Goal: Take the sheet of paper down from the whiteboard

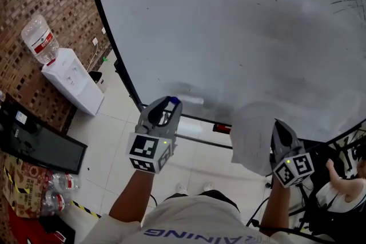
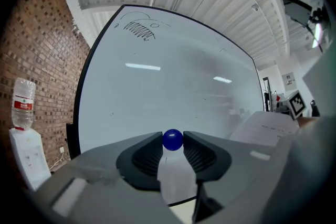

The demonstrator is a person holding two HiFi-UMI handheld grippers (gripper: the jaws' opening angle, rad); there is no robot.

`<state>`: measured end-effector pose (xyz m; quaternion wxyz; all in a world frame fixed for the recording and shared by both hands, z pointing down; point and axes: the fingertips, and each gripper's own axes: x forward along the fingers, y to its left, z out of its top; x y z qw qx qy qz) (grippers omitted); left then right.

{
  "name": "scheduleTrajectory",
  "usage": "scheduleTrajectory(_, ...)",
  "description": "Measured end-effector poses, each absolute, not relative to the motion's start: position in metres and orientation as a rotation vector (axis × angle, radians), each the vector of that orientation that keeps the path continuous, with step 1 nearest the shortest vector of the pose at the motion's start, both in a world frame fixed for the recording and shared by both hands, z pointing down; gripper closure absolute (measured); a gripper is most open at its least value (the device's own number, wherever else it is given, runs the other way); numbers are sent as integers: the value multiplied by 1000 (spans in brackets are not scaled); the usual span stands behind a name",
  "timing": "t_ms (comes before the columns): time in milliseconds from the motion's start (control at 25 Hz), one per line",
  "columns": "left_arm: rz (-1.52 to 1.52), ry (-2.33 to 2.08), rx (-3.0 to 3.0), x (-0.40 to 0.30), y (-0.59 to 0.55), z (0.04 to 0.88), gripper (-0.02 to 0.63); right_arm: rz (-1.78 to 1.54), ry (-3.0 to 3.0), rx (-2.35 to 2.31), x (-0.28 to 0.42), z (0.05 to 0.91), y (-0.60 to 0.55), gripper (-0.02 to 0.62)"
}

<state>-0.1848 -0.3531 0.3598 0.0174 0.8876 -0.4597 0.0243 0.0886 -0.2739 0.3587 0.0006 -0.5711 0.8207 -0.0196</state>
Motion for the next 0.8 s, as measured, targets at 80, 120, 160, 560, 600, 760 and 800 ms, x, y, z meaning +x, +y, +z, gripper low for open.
scheduleTrajectory(80, 69, -1431, 2773, -182, -353, 359, 472, -51, 2586, -1797, 88, 358, -272, 588)
scheduleTrajectory(120, 68, -1432, 2777, -180, -353, 359, 472, -47, 2588, -1799, 88, 358, -272, 588)
scheduleTrajectory(160, 66, -1431, 2778, -179, -353, 359, 472, -47, 2588, -1799, 88, 358, -271, 588)
scheduleTrajectory(560, 74, -1436, 2764, -180, -355, 362, 472, -43, 2579, -1818, 88, 358, -280, 588)
scheduleTrajectory(600, 75, -1436, 2764, -180, -356, 363, 472, -44, 2580, -1824, 88, 358, -282, 588)
scheduleTrajectory(760, 84, -1428, 2760, -179, -358, 363, 472, -46, 2592, -1828, 84, 358, -287, 588)
scheduleTrajectory(800, 83, -1424, 2758, -178, -358, 363, 472, -44, 2594, -1826, 83, 358, -287, 588)
